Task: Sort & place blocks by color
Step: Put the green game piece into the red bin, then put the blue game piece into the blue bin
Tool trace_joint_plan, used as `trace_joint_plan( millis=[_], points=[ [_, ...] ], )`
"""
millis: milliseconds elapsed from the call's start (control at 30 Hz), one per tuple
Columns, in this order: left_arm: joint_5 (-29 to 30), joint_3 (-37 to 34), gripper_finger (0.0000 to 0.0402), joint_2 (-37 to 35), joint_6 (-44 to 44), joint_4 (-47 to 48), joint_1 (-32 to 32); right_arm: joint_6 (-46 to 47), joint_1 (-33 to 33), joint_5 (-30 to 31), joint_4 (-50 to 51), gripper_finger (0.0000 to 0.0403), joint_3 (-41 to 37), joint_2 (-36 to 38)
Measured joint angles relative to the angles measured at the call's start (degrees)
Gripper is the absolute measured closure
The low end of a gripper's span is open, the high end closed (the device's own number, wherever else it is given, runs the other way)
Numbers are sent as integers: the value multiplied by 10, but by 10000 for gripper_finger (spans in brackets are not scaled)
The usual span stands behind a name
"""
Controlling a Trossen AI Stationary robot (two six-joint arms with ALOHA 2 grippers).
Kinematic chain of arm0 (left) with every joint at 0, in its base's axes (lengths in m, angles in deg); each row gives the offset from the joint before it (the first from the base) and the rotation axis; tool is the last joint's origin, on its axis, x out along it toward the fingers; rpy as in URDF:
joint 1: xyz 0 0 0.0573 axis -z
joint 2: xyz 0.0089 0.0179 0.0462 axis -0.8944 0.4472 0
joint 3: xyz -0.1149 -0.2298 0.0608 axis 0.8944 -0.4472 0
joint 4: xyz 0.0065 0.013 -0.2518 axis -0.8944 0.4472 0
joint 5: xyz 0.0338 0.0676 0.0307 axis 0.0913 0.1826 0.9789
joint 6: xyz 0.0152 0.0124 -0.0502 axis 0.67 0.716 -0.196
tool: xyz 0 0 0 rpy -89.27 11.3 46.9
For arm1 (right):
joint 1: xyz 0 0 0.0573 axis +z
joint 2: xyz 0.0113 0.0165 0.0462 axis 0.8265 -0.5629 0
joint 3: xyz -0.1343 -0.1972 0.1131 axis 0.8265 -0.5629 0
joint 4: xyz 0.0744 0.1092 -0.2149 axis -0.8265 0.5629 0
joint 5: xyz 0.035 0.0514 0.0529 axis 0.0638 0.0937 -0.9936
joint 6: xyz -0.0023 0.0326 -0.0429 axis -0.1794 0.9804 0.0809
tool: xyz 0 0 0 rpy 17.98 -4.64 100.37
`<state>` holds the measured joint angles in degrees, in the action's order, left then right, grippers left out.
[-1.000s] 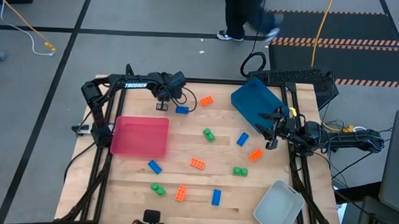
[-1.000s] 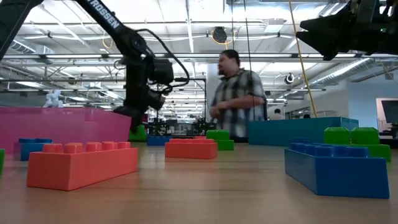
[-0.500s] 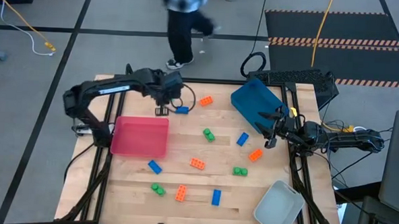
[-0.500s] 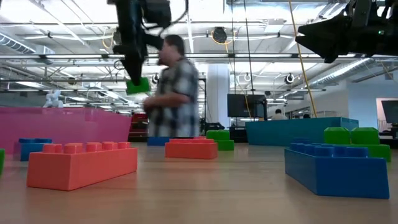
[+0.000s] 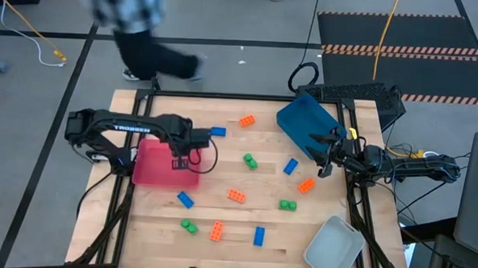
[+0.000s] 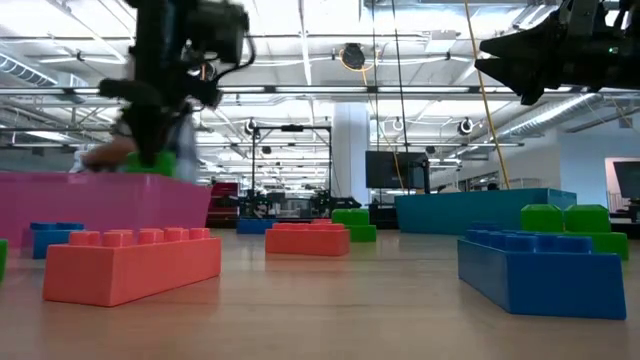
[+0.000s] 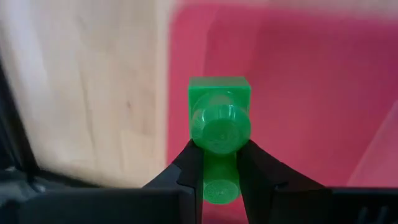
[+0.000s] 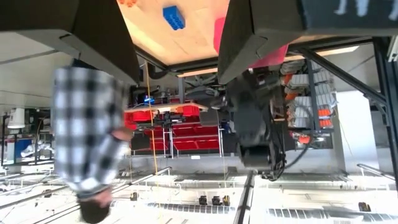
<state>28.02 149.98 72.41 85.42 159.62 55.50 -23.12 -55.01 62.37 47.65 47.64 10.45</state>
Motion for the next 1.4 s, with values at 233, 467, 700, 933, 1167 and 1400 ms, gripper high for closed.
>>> trace_joint_plan(
  millis=[233,467,700,933,1167,1400],
  points=[
    [1,-43,335,-2,-11,-12,6,-8,0,1,-6,190,0,0],
    [-12,-51,335,-1,-10,-38,6,-10,0,0,-4,190,0,0],
    [-13,-51,333,-1,-22,-41,6,0,0,1,-4,190,0,0],
    [-13,-51,177,-1,-42,-41,5,-1,0,1,-5,190,0,0],
    [-12,-39,89,-1,-46,-19,5,0,0,2,-9,190,0,0],
    [94,23,92,-1,24,-102,-22,0,0,1,-17,190,0,0]
  ],
)
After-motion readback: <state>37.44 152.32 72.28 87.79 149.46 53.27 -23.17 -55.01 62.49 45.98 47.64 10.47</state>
